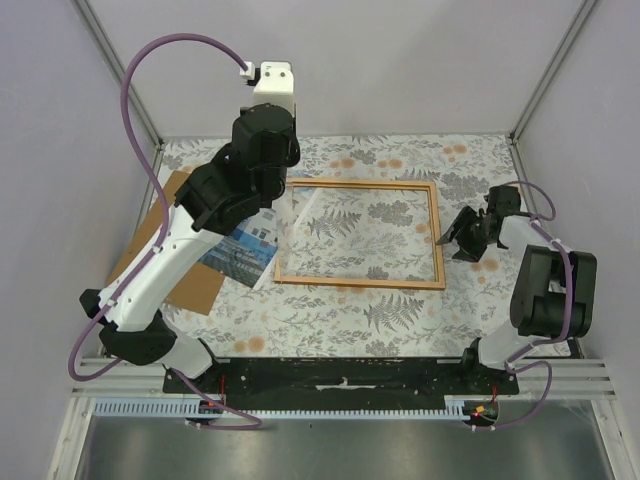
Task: Put the photo into the frame
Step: Turn over the frame body at the center of the board, then adjust the frame body at the center of the board.
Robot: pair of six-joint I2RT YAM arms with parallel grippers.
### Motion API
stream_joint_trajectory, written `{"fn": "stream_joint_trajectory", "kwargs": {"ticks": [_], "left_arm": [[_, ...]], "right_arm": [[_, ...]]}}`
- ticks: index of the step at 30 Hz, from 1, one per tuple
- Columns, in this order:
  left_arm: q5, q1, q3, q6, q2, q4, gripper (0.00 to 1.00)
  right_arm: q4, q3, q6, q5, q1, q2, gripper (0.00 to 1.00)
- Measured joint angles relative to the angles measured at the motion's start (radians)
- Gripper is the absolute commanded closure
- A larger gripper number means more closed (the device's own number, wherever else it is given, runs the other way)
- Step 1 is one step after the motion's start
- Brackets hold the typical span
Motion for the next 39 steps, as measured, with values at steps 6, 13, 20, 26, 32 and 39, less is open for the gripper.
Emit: {"fn": "stream_joint_trajectory", "kwargs": {"ticks": [6, 13, 20, 26, 32, 39], "left_arm": [[-0.001, 0.000, 0.007, 0.000, 0.000, -0.019, 0.98], [-0.059, 0.000, 0.064, 0.003, -0.011, -0.068, 0.98], [-0.143, 0.000, 0.145, 0.032, -0.033, -0.065, 0.98], [-0.170, 0.000, 0.153, 0.039, -0.055, -0.063, 0.98], [-0.171, 0.000, 0.153, 0.040, -0.055, -0.063, 0.98], [-0.169, 0.000, 0.153, 0.040, -0.055, -0.062, 0.98]], "right_arm": [[-0.098, 0.109, -0.070, 0.189, 0.148, -0.030, 0.22], [-0.031, 0.178, -0.269, 0.252, 0.586, -0.124, 0.21], [-0.016, 0.200, -0.484, 0.254, 0.846, 0.009, 0.21], [-0.049, 0.241, -0.587, 0.245, 0.951, 0.109, 0.21], [-0.069, 0.262, -0.631, 0.248, 1.019, 0.164, 0.21], [-0.086, 0.262, -0.649, 0.262, 1.025, 0.199, 0.25]]}}
